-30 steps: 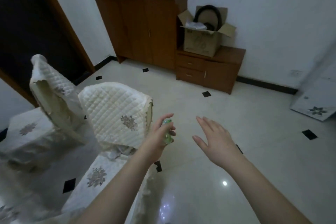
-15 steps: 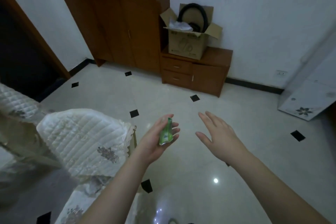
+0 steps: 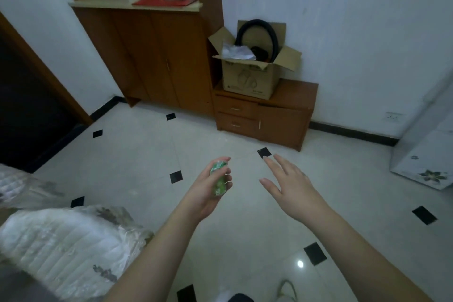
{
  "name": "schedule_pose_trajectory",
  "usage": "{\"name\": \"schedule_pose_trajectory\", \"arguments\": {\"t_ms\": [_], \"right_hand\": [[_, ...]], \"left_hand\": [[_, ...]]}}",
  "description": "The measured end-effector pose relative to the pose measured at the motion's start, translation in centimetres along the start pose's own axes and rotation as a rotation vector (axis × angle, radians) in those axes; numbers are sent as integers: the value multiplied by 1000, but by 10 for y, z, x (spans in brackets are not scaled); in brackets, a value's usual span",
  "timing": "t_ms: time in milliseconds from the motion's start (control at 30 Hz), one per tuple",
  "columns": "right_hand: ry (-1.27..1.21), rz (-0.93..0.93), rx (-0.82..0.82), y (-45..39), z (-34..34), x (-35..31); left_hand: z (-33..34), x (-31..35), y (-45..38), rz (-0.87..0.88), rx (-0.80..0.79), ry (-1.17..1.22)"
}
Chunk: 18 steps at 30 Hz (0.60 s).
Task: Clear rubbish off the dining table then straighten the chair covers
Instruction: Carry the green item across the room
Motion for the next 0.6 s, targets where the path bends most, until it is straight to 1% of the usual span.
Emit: {"name": "schedule_pose_trajectory", "arguments": {"t_ms": [167,300,433,600], "right_hand": [[4,-98,-5,-64,-26,24],[18,-140,-21,-121,-28,32],[-4,-231,-60,-172,-18,2],[17,-356,-96,-239,-4,-68]], "left_hand": [[22,19,-51,52,61,50],[13,38,-83,96,167,134],[-19,60,-103,131,252,230],[-86,99,-132,184,338,330]]}}
Point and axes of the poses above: each hand's wrist, its own y-axis away from the middle knuckle, its own z-axis out of the palm, x = y × z, the point moved 9 cm from there along -y, towards the middle knuckle, and after that the axes turned 12 degrees about y, right-handed, at the moved point
